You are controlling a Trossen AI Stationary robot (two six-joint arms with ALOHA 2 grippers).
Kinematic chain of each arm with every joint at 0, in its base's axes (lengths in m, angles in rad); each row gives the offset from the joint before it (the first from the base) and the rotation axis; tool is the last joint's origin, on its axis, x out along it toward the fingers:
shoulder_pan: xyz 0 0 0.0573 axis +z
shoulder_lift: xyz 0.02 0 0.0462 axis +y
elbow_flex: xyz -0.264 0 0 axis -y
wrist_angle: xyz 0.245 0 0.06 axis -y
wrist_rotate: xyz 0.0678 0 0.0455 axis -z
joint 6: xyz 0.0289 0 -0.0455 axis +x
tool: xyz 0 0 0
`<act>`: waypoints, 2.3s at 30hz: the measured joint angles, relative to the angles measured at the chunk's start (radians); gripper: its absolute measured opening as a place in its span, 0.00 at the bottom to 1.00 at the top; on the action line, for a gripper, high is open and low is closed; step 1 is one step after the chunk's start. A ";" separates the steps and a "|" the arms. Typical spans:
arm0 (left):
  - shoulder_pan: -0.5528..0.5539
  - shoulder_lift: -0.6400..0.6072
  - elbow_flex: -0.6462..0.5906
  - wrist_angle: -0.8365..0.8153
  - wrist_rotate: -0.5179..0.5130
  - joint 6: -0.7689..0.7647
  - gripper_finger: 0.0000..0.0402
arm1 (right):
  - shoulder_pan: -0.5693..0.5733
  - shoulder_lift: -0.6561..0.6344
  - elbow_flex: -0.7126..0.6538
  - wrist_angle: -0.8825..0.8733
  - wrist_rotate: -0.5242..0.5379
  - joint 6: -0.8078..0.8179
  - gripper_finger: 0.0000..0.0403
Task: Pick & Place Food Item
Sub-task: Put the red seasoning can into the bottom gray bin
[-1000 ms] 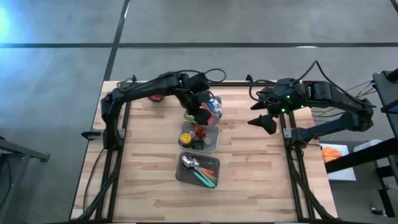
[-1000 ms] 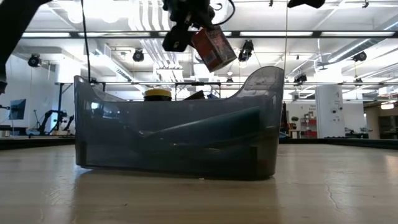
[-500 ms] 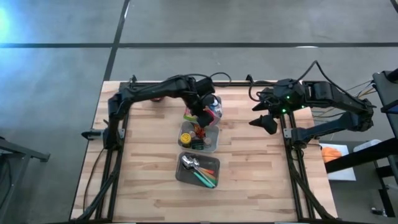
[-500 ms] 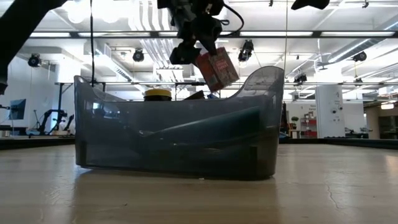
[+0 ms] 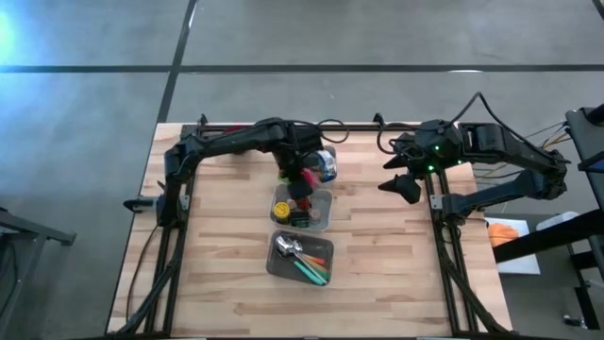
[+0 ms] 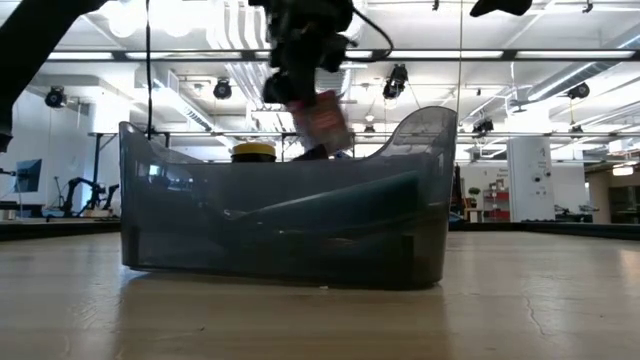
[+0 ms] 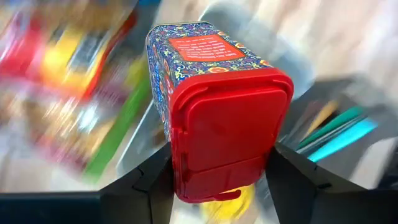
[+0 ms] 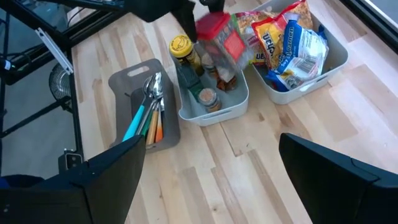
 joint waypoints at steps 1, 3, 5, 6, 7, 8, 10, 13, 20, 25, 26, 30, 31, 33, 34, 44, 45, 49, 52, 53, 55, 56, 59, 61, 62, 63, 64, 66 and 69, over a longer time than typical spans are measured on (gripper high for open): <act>0.001 -0.003 0.000 -0.040 -0.029 0.000 0.49 | 0.000 0.000 0.000 0.000 0.000 0.000 0.90; 0.000 -0.015 0.000 -0.096 -0.068 0.004 0.49 | 0.000 0.000 0.000 0.000 0.000 0.000 0.90; 0.000 -0.030 0.000 -0.135 -0.089 0.013 0.49 | 0.000 0.000 0.000 0.000 0.000 -0.001 0.90; 0.000 -0.042 0.000 -0.141 -0.089 0.013 0.49 | 0.000 0.000 0.000 0.000 0.000 -0.002 0.90; 0.000 -0.050 0.000 -0.136 -0.090 0.013 0.49 | 0.000 0.000 0.000 0.000 0.000 -0.002 0.90; -0.001 -0.060 0.000 -0.128 -0.091 0.015 0.49 | 0.000 0.000 0.000 0.000 0.000 -0.003 0.90; -0.002 -0.079 0.000 -0.112 -0.089 0.016 0.49 | 0.000 0.000 0.000 0.000 0.000 -0.003 0.90; -0.003 -0.099 0.000 -0.118 -0.120 0.018 0.49 | 0.000 0.000 0.000 0.001 0.001 -0.003 0.90; -0.006 -0.097 -0.018 -0.177 -0.198 0.083 0.49 | 0.000 0.000 -0.001 0.001 0.001 0.000 0.90; -0.007 -0.096 -0.088 -0.180 -0.220 0.118 0.49 | 0.002 0.000 -0.004 0.002 0.000 0.000 0.90; -0.006 -0.096 -0.105 -0.180 -0.221 0.135 0.49 | 0.002 0.000 -0.005 0.001 0.000 0.000 0.90; -0.017 -0.095 -0.168 -0.171 -0.221 0.213 0.49 | 0.002 0.000 -0.017 0.001 0.000 0.000 0.90; -0.020 -0.095 -0.181 -0.163 -0.220 0.231 0.49 | 0.002 0.000 -0.021 0.002 0.000 0.000 0.90; -0.024 -0.095 -0.201 -0.147 -0.223 0.265 0.49 | 0.002 0.000 -0.033 0.002 0.000 0.000 0.90; -0.027 -0.095 -0.208 -0.132 -0.225 0.276 0.49 | 0.002 0.000 -0.040 0.002 0.000 0.000 0.90; -0.044 -0.095 -0.217 -0.059 -0.237 0.361 0.49 | 0.002 0.000 -0.122 0.002 -0.005 0.030 0.90; -0.044 -0.095 -0.218 -0.053 -0.237 0.371 0.49 | 0.002 0.000 -0.128 0.002 -0.006 0.039 0.90; -0.044 -0.095 -0.237 -0.004 -0.226 0.413 0.49 | 0.002 0.000 -0.138 0.001 -0.008 0.060 0.90; -0.044 -0.096 -0.265 0.010 -0.215 0.444 0.49 | 0.002 0.000 -0.135 0.002 -0.009 0.061 0.90; -0.044 -0.096 -0.280 0.018 -0.215 0.450 0.49 | 0.002 0.000 -0.132 0.004 -0.009 0.061 0.90; -0.044 -0.095 -0.304 0.019 -0.216 0.454 0.49 | 0.002 0.000 -0.129 0.007 -0.009 0.061 0.90; -0.044 -0.095 -0.313 0.019 -0.216 0.453 0.49 | 0.003 0.000 -0.128 0.007 -0.009 0.061 0.90; -0.041 -0.095 -0.333 0.029 -0.218 0.452 0.49 | 0.003 0.000 -0.127 0.008 -0.009 0.061 0.90; -0.040 -0.095 -0.345 0.045 -0.219 0.452 0.49 | 0.003 0.000 -0.127 0.010 -0.009 0.066 0.90; -0.040 -0.095 -0.349 0.053 -0.219 0.451 0.49 | 0.002 0.000 -0.127 0.010 -0.009 0.072 0.90; -0.040 -0.095 -0.351 0.057 -0.219 0.450 0.49 | 0.002 0.000 -0.127 0.011 -0.009 0.072 0.90; -0.040 -0.095 -0.356 0.064 -0.219 0.450 0.49 | 0.003 0.000 -0.127 0.011 -0.009 0.072 0.90; -0.040 -0.095 -0.363 0.074 -0.219 0.449 0.49 | 0.002 0.000 -0.127 0.011 -0.009 0.074 0.90; -0.039 -0.095 -0.363 0.080 -0.219 0.442 0.49 | 0.003 0.000 -0.127 0.012 -0.009 0.091 0.90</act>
